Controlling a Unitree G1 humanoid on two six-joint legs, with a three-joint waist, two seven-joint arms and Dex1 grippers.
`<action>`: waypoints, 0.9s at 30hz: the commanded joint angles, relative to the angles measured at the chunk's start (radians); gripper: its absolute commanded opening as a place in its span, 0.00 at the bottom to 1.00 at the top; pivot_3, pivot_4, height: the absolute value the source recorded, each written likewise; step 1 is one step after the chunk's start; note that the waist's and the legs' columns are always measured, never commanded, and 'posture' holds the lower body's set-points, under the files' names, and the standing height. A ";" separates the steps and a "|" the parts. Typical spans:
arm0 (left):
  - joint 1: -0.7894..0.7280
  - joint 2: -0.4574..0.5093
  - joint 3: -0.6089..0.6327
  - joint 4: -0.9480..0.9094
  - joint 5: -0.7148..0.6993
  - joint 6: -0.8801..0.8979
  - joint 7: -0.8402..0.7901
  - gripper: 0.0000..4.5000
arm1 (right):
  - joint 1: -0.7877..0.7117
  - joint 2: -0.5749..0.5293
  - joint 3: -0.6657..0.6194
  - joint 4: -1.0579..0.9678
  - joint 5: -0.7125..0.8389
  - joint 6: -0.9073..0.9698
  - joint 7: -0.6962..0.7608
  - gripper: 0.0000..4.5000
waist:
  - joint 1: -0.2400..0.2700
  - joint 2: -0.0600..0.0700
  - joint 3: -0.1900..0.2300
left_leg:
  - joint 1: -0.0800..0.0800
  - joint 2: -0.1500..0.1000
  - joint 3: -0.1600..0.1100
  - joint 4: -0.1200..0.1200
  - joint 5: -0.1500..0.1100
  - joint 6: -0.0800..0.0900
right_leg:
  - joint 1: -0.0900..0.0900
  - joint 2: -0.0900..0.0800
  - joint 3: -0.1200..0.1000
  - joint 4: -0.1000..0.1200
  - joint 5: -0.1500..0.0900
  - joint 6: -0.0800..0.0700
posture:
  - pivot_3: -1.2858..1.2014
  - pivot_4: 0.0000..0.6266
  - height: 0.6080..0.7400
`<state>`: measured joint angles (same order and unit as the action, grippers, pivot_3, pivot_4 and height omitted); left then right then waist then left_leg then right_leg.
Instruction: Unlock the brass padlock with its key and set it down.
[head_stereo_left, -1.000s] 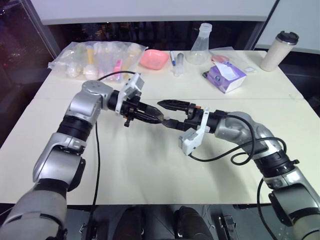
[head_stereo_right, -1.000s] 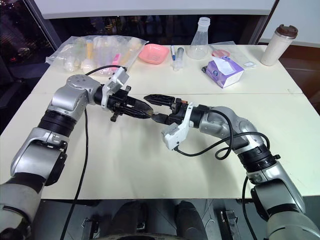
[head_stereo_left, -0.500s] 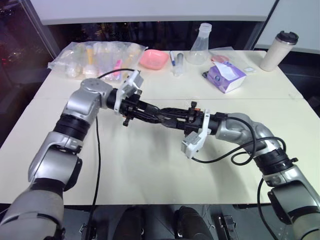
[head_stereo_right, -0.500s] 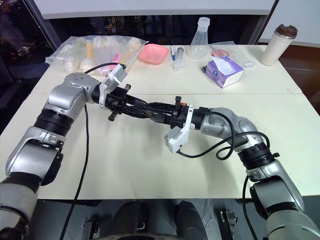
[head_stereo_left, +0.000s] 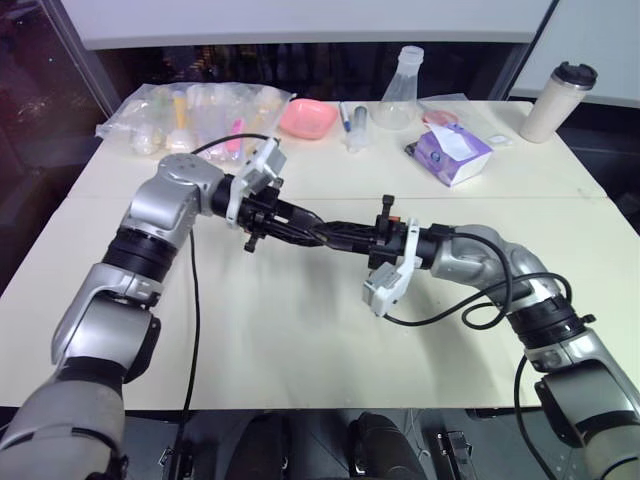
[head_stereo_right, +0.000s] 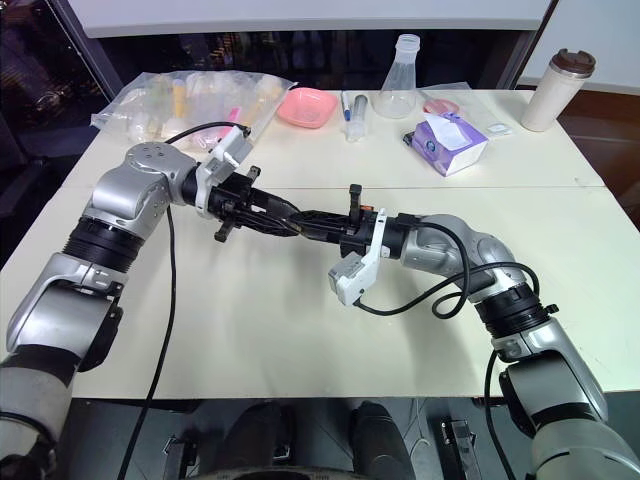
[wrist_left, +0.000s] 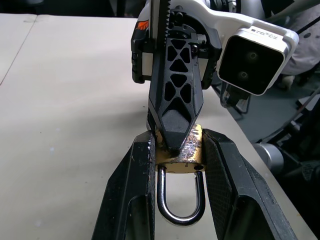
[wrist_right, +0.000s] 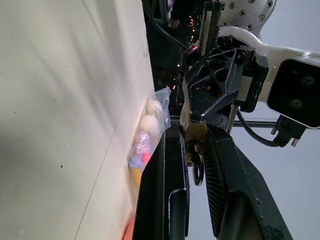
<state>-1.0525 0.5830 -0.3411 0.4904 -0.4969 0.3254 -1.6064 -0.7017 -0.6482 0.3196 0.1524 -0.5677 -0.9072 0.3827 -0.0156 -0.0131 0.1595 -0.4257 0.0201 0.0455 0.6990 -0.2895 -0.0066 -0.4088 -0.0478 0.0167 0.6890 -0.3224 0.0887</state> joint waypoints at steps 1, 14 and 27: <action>0.000 -0.007 0.016 -0.010 0.012 0.012 -0.008 0.50 | -0.023 0.004 -0.013 -0.022 0.015 -0.003 -0.002 0.00 | 0.000 0.000 0.000 | 0.000 0.000 0.000 0.000 0.000 0.000 | 0.000 0.000 0.000 0.000 0.000 0.000 | 0.52 0.24 0.81; 0.041 -0.004 0.189 0.015 0.104 -0.066 0.155 0.99 | -0.012 0.001 -0.016 0.013 0.022 0.027 0.015 0.00 | 0.000 0.000 0.000 | 0.000 0.000 0.000 0.000 0.000 0.000 | 0.000 0.000 0.000 0.000 0.000 0.000 | 0.52 0.24 0.81; 0.175 -0.002 0.294 -0.208 0.034 0.119 0.265 0.31 | -0.002 0.004 -0.012 0.008 0.034 0.034 0.025 0.00 | 0.001 0.000 0.000 | 0.000 0.000 0.000 0.000 0.000 -0.001 | 0.000 -0.001 0.000 0.001 0.000 0.000 | 0.52 0.24 0.81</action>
<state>-0.8721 0.5764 -0.0814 0.3356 -0.4320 0.4310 -1.3429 -0.6906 -0.6480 0.3195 0.1817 -0.5648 -0.8681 0.4109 -0.0149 -0.0131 0.1595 -0.4256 0.0205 0.0454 0.6993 -0.2891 -0.0072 -0.4088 -0.0487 0.0167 0.6899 -0.3223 0.0887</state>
